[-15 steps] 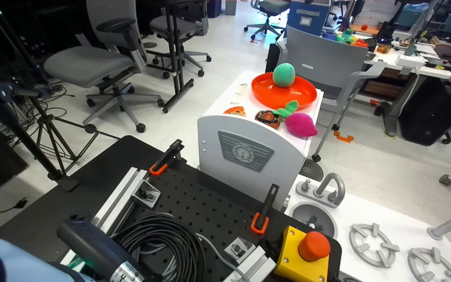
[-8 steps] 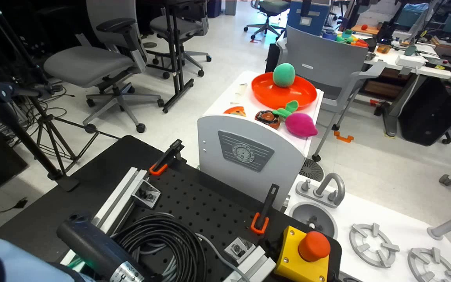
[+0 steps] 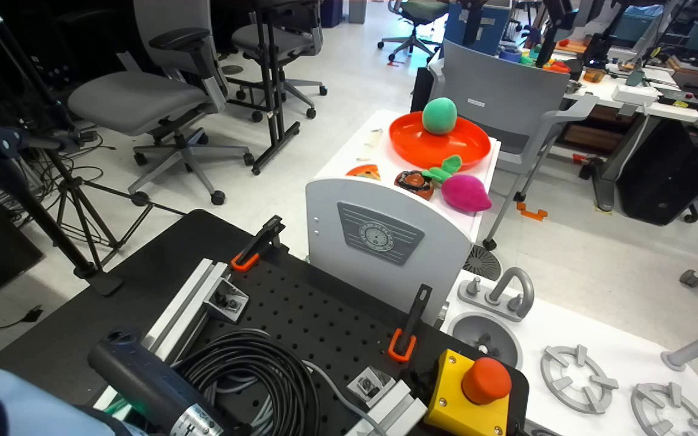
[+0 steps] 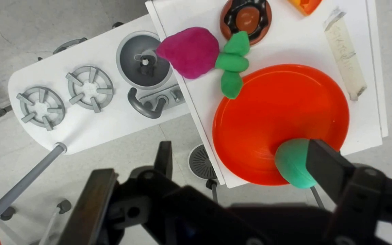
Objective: Pick up the purple toy and put it in the orange plate.
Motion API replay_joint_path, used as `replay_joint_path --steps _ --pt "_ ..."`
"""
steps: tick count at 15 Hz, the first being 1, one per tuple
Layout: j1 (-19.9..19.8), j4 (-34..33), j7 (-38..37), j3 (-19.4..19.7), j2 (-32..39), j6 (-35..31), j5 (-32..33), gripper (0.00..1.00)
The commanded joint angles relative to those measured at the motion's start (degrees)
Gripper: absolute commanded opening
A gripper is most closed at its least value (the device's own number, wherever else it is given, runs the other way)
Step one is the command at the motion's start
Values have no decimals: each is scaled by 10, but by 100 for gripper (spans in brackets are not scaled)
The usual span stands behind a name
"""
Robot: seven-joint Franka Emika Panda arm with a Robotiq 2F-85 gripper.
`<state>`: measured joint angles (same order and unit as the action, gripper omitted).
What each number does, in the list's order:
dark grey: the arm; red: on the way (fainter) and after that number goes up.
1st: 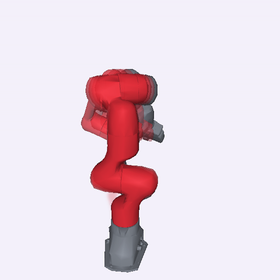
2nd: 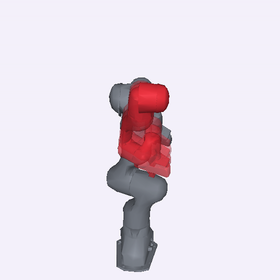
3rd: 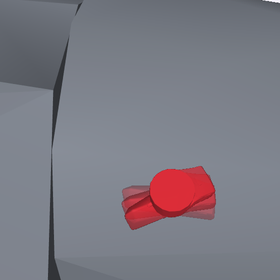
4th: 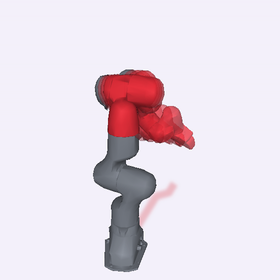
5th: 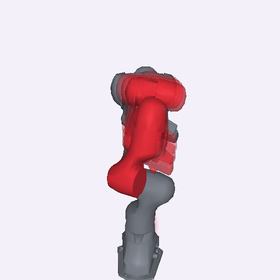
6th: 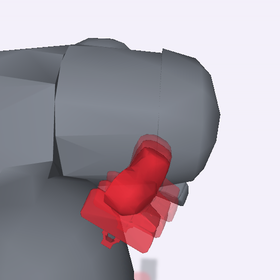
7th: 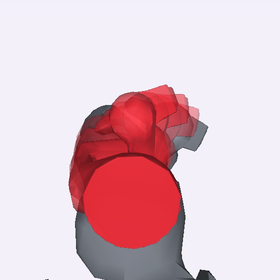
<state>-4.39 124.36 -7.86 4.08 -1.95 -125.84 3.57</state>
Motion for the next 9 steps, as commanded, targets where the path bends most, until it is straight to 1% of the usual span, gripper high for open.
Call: replay_joint_path --steps 1,5,9 --pt "-1 -10 8 1 7 12 6 100" --pt "-1 -12 9 2 10 14 5 100" --pt "-1 -13 -1 1 12 28 24 100"
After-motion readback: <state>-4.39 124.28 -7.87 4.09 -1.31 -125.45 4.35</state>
